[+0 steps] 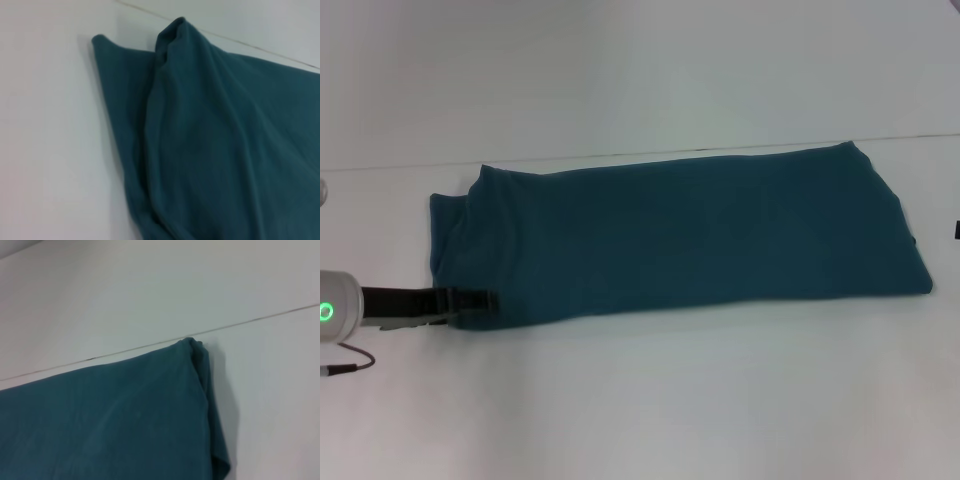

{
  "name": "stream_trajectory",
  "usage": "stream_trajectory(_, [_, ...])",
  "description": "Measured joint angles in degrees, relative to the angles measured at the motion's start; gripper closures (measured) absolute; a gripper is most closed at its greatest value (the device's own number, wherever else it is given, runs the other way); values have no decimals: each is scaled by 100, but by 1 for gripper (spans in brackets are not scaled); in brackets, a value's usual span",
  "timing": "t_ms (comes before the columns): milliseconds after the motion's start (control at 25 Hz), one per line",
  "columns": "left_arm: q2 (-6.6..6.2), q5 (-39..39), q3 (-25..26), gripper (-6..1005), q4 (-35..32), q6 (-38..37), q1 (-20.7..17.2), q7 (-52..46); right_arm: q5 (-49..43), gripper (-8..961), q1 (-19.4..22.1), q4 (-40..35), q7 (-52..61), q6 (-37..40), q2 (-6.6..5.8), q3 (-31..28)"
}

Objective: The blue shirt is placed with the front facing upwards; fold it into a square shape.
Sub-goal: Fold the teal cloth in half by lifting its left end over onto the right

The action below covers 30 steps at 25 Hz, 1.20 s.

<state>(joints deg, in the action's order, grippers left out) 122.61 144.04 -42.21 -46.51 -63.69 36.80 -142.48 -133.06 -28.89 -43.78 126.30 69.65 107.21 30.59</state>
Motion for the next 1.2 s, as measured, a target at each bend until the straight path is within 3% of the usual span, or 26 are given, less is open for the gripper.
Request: stream_trajectory(1200, [-18, 150, 10, 112, 57, 368, 110, -8, 0, 192, 2, 1, 0, 13, 0, -1])
